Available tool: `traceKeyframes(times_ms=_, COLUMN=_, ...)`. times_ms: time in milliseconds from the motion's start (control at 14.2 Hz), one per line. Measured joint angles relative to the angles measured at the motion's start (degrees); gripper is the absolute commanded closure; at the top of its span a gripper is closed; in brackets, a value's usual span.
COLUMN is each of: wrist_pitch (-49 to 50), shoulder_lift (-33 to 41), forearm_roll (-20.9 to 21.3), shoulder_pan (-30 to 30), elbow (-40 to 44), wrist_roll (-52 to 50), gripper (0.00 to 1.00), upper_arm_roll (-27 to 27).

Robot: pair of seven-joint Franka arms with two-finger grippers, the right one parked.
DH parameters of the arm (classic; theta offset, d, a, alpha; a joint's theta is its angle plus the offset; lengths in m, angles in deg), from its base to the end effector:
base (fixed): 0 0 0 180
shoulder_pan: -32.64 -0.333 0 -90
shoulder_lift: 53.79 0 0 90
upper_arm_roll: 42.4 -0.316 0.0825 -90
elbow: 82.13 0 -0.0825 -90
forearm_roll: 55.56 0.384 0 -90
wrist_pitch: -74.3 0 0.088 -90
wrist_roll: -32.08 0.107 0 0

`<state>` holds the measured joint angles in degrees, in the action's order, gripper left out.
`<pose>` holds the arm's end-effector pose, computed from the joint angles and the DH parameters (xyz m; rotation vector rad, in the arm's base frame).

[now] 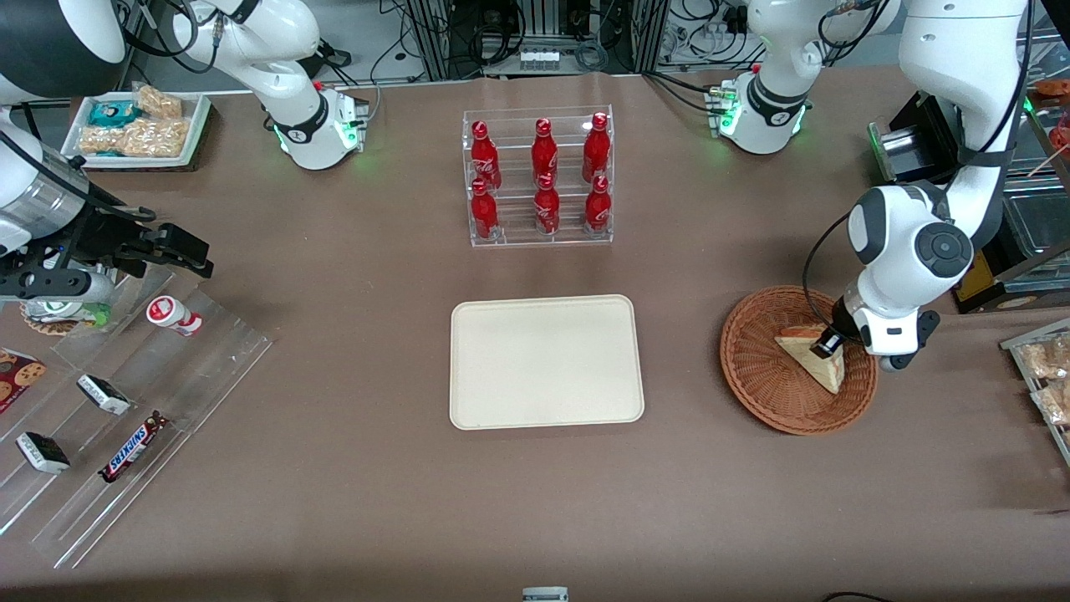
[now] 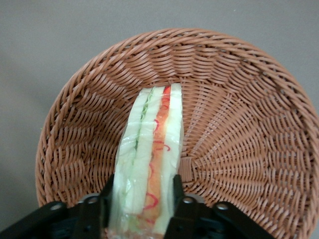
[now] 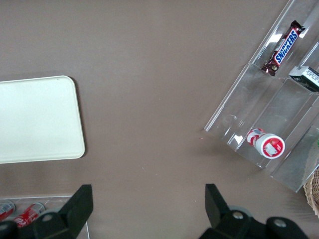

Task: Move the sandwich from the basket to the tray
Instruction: 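Lift the sandwich and carry it with the left gripper to the tray, then lower the sandwich onto the cream tray and open the left gripper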

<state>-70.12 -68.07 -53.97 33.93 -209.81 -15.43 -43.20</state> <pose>0.5520 -0.0050 0.2642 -2.8933 -1.2197 -0.0744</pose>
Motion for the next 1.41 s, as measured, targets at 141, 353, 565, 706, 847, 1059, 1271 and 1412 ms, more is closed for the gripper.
traceKeyframes(times_ms=141, wrist_pitch=2.18, shoulder_lift=0.22, forearm_roll=-0.07, shoulder_pan=0.10, elbow=2.07, wrist_roll=-1.13, gripper=0.92, upper_arm_roll=0.42)
traceKeyframes(times_ms=353, wrist_pitch=12.11, shoulder_lift=0.60, forearm_roll=-0.24, shoulder_pan=1.04, elbow=9.15, wrist_roll=-3.61, gripper=0.94, upper_arm_roll=3.67)
traceKeyframes(times_ms=565, wrist_pitch=17.14, shoulder_lift=0.43, forearm_roll=-0.31, shoulder_pan=7.00, elbow=14.89, wrist_roll=-5.74, gripper=0.94, upper_arm_roll=6.31)
traceKeyframes(times_ms=706, wrist_pitch=17.24, shoulder_lift=-0.76, forearm_roll=-0.38, shoulder_pan=13.03, elbow=17.17, wrist_roll=-6.99, gripper=0.94, upper_arm_roll=6.65)
traceKeyframes(times_ms=847, wrist_pitch=17.24, shoulder_lift=-3.64, forearm_roll=-0.36, shoulder_pan=18.98, elbow=20.27, wrist_roll=-8.90, gripper=0.94, upper_arm_roll=6.75)
traceKeyframes(times_ms=1059, wrist_pitch=17.18, shoulder_lift=-9.96, forearm_roll=0.74, shoulder_pan=26.15, elbow=27.32, wrist_roll=-9.32, gripper=0.93, upper_arm_roll=6.69)
traceKeyframes(times_ms=1271, wrist_pitch=17.12, shoulder_lift=-16.99, forearm_roll=4.68, shoulder_pan=31.55, elbow=35.01, wrist_roll=-9.63, gripper=0.92, upper_arm_roll=6.65)
traceKeyframes(times_ms=1412, wrist_pitch=16.79, shoulder_lift=-21.47, forearm_roll=6.71, shoulder_pan=34.27, elbow=39.52, wrist_roll=-9.24, gripper=0.92, upper_arm_roll=6.63)
